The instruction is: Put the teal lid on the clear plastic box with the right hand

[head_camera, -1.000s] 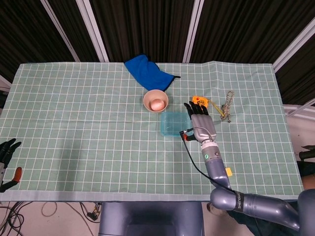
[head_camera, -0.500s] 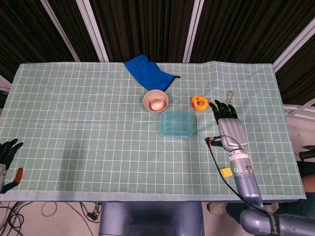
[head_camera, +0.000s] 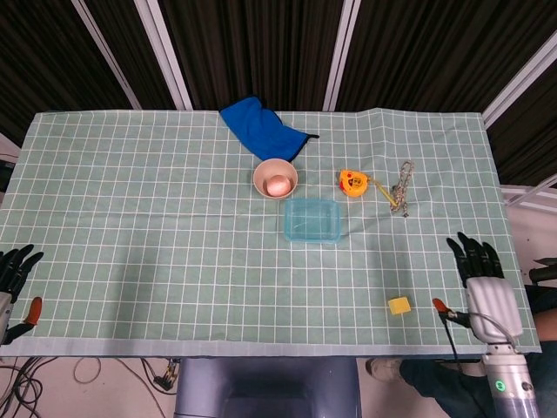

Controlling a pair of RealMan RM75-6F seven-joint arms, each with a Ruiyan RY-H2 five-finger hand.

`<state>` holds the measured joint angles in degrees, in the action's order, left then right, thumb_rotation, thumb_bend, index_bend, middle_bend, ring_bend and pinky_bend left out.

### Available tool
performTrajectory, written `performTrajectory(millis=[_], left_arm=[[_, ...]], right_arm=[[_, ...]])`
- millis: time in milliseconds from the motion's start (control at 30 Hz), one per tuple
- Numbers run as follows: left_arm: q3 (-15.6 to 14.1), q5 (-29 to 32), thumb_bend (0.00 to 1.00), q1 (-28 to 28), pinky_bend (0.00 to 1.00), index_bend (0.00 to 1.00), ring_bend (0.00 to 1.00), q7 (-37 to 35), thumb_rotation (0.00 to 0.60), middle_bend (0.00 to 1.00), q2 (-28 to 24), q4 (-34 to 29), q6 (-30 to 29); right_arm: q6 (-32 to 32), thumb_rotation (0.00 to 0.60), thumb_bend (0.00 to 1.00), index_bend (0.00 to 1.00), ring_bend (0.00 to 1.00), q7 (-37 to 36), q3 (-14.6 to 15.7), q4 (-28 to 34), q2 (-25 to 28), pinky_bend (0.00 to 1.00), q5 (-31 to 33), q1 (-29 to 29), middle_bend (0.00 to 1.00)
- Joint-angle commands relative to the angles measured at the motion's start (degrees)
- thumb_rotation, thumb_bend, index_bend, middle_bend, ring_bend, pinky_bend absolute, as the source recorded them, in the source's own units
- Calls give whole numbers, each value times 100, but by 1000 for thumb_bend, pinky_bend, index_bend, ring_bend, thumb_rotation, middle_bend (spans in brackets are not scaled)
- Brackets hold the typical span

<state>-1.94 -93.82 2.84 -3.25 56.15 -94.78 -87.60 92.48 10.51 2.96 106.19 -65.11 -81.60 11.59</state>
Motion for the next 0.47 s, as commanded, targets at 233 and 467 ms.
performTrajectory(millis=[233, 467], left_arm=[[-45, -145, 526, -5, 0, 71, 0, 72, 600, 0, 28, 69, -55], [-101, -258, 526, -3, 0, 71, 0, 125, 600, 0, 49, 118, -64]], right_arm=[[550, 600, 223, 0, 0, -538, 265, -1062, -284, 0, -601, -697, 0], [655, 600, 223, 0, 0, -583, 151, -946, -181, 0, -734, -858, 0]])
